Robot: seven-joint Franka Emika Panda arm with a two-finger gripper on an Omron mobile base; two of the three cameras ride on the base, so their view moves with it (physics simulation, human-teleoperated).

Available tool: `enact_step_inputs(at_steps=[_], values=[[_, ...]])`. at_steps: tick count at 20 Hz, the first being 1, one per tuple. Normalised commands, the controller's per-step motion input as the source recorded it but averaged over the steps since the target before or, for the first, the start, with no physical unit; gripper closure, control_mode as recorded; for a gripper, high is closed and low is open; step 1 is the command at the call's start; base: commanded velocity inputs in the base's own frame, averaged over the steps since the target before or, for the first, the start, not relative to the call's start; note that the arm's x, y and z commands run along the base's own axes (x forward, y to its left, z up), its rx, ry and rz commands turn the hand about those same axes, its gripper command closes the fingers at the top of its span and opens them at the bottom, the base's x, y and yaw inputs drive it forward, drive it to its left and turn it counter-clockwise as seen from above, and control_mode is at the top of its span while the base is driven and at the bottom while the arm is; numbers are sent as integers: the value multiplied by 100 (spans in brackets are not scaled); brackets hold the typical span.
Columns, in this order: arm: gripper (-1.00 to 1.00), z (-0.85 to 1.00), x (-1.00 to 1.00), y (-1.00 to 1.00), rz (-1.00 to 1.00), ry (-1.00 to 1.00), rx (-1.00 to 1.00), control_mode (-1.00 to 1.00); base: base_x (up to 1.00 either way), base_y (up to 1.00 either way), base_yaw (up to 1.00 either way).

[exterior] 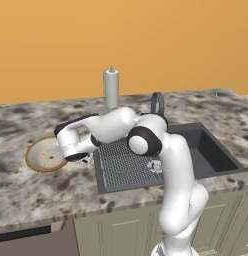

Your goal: Pick the mug and place it in the sink. Pick the bowl and place it in the open cabinet and then close the cabinet.

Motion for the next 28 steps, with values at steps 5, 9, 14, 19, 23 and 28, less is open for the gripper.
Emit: enact_step_inputs(at_steps=[5, 9, 14, 19, 23, 28], values=[[100, 32, -10, -13, 0, 8, 9, -100, 0, 0, 0], [100, 58, -27, -50, -3, 16, 20, -100, 0, 0, 0], [100, 77, -31, -63, -10, 24, 25, -100, 0, 0, 0], [100, 80, -14, -39, -19, 3, 2, -100, 0, 0, 0], [100, 98, 0, -41, -26, 18, 2, -100, 0, 0, 0], [100, 78, -16, -47, -8, 23, 17, -100, 0, 0, 0]])
